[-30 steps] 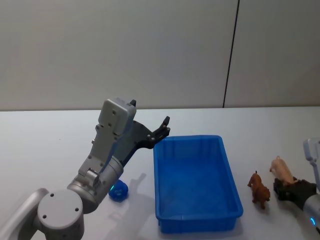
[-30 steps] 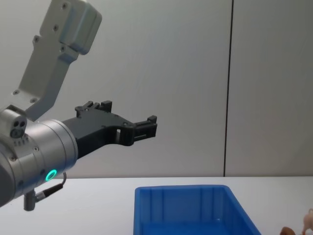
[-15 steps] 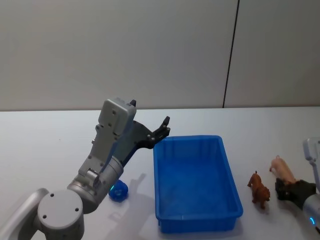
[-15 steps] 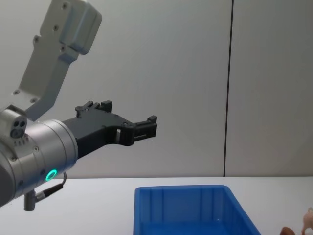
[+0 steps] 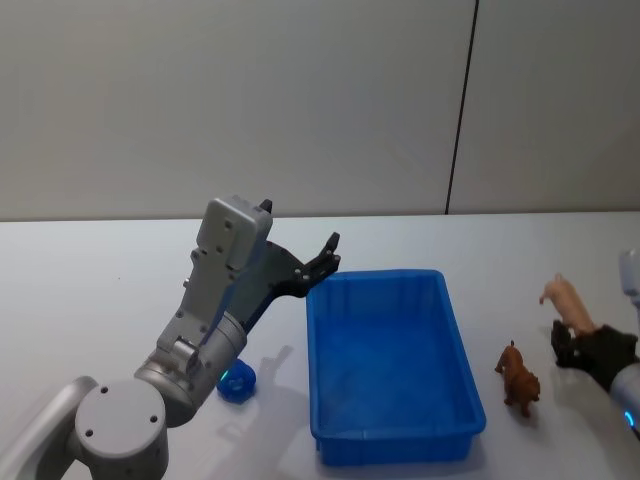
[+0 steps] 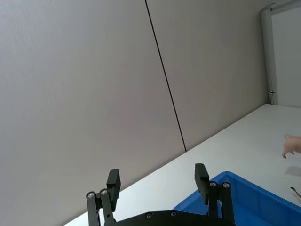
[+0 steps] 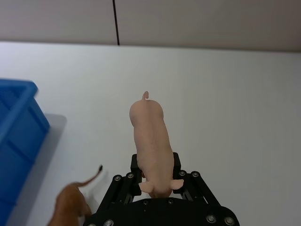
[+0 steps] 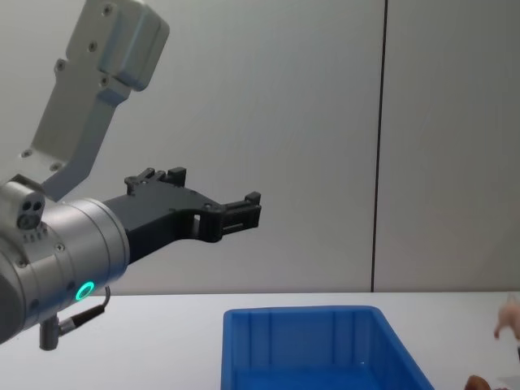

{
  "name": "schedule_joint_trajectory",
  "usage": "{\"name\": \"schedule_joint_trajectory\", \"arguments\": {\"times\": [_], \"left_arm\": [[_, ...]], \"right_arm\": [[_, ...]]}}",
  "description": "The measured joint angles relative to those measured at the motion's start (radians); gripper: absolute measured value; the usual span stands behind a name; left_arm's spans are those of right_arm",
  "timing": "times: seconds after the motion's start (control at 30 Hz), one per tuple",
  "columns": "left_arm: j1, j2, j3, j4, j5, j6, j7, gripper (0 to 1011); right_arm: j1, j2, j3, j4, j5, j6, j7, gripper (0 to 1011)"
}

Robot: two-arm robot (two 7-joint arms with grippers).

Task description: Pick up the two dolls from the table and place them into the box.

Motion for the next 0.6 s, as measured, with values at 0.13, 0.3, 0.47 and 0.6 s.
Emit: {"name": "schedule_joint_trajectory", "arguments": {"times": [0.13,0.3,0.47,0.6], "left_arm": [[0.000,0.000,0.000,0.000,0.000,0.000,0.000,1001],[0.000,0.000,0.000,0.000,0.000,0.000,0.000,1001],[0.000,0.000,0.000,0.000,0.000,0.000,0.000,1001],[0.000,0.000,0.000,0.000,0.000,0.000,0.000,1001]], "right_arm": [[-0.003,0.004,0.006,-0.042,0.008,-0.028,0.019,326],[-0.004,0.008,0.010,-0.091,0.025,-0.051,0.055,326],[-0.002,0.010,0.012,-0.132,0.044,-0.059,0.096,326],[0.002,0.010,0.012,-0.159,0.062,-0.058,0.134,326]]}}
